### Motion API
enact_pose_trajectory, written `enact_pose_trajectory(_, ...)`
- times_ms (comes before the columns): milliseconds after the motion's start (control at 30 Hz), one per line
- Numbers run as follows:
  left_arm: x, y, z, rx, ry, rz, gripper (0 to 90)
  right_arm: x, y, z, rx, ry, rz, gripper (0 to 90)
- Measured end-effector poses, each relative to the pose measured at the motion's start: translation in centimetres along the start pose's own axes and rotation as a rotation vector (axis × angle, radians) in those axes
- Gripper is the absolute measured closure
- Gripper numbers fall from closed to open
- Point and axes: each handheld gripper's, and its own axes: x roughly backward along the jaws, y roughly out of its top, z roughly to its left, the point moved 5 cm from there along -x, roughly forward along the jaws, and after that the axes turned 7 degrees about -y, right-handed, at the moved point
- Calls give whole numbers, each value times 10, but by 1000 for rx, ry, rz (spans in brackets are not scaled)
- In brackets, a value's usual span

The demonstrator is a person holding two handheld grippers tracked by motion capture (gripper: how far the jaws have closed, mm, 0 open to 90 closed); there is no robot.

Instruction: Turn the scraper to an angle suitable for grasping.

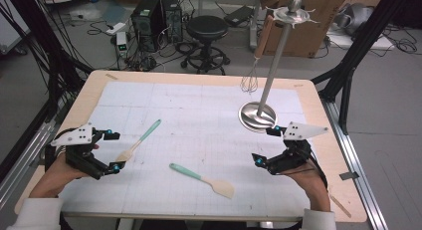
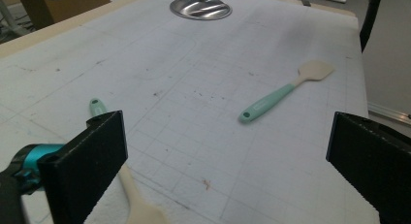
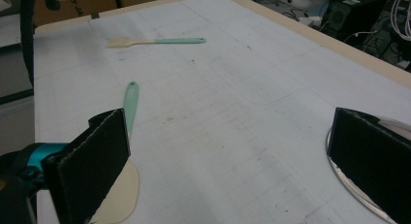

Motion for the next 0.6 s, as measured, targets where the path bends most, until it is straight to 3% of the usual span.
enact_pose_trajectory(467, 5, 3, -4, -21, -1, -17, 17, -9, 11, 21, 23, 91, -35, 3)
enact_pose_trajectory(600, 5, 3, -4, -19, 2, -19, 17, -15, 16, 27, 42, 151, -6, 61)
